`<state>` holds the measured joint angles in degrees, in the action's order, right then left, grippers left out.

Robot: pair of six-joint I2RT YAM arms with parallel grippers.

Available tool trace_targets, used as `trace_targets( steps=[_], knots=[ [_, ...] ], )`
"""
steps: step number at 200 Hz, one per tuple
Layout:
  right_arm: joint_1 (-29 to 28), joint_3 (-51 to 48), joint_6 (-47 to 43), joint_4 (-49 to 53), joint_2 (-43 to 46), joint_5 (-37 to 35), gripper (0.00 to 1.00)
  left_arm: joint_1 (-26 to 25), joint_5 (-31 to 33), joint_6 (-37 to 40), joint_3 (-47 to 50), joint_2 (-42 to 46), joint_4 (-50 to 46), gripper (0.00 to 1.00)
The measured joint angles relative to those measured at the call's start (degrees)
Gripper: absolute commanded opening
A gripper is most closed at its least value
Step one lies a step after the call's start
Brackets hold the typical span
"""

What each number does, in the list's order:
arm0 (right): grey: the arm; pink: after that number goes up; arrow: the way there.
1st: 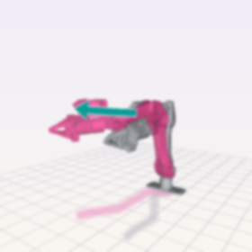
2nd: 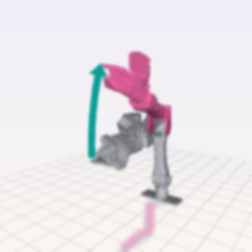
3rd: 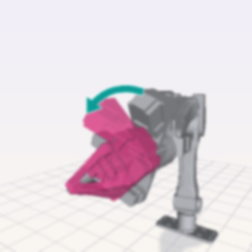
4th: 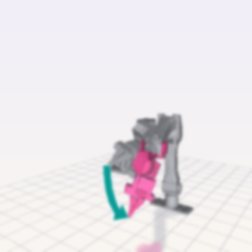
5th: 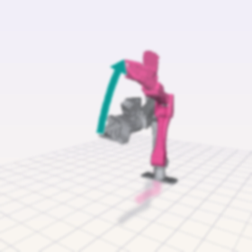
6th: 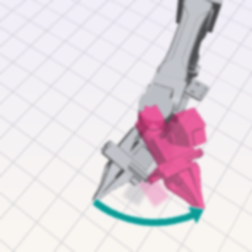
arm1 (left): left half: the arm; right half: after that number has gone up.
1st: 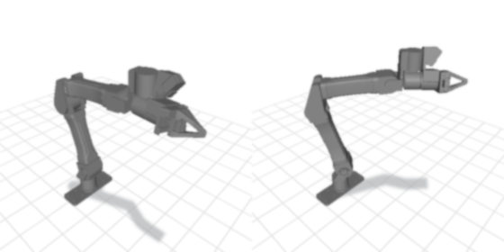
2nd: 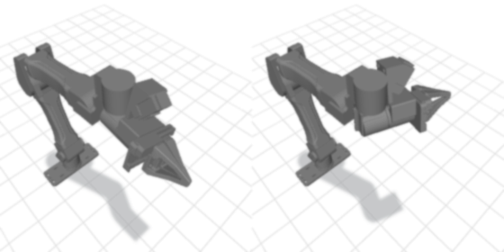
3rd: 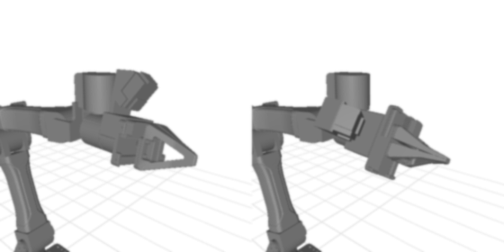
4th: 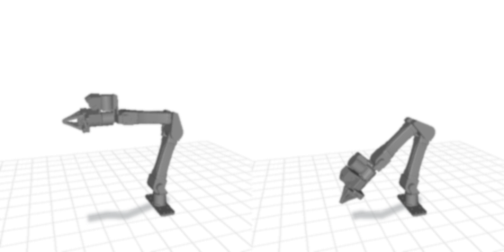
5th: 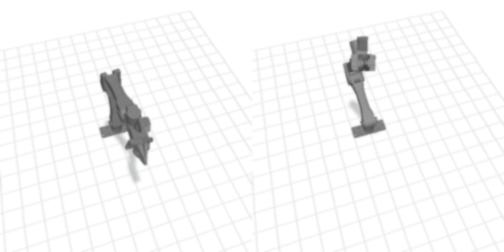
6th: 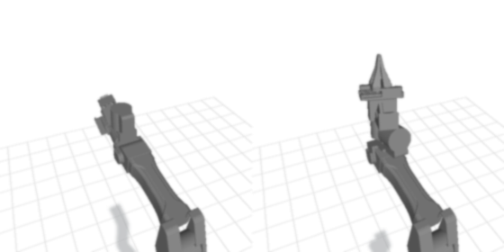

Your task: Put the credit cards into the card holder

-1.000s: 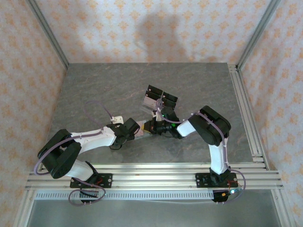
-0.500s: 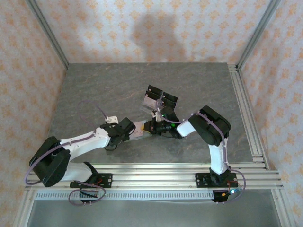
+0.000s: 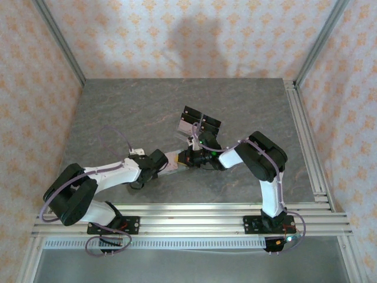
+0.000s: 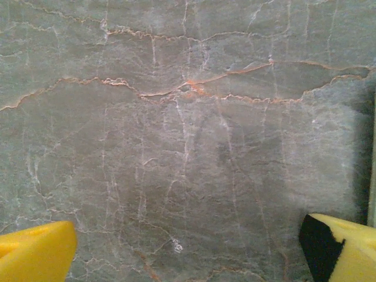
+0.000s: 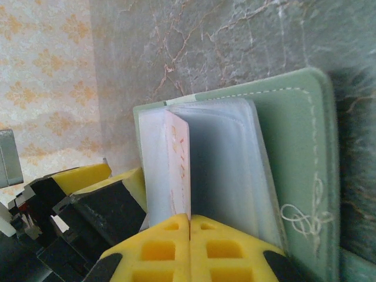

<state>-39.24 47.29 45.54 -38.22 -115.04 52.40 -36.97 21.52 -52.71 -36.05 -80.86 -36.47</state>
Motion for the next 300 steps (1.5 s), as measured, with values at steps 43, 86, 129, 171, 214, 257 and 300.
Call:
trace_targets(
  steps=[43,86,129,171,214,257,300],
  knots=[
    [0.0,0.0,-1.5,2.7,1.0,-0.1,0.00,0.0,0.0,-0.3,0.0,-0.3,0.3,1.00],
    [0.0,-0.5,-1.9,4.4,2.0,-0.3,0.00,0.0,0.0,-0.4,0.0,-0.3,0.4,1.00],
    [0.0,-0.3,-1.9,4.8,2.0,-0.2,0.00,0.0,0.0,-0.4,0.0,-0.6,0.7,1.00],
    [0.0,1.7,-3.0,8.4,1.9,0.4,0.00,0.0,0.0,-0.4,-0.2,-0.8,0.7,1.00],
    [0.0,4.1,-4.4,11.5,1.0,1.7,0.00,0.0,0.0,-0.4,-0.2,-0.9,0.7,1.00],
    [-0.4,6.3,-5.5,14.1,0.1,2.2,0.00,0.0,0.0,-0.4,-0.2,-0.9,0.7,1.00],
    [-1.0,8.3,-6.6,16.2,-0.8,2.6,0.03,0.0,0.0,-0.4,-0.2,-0.9,0.7,1.00]
  ],
)
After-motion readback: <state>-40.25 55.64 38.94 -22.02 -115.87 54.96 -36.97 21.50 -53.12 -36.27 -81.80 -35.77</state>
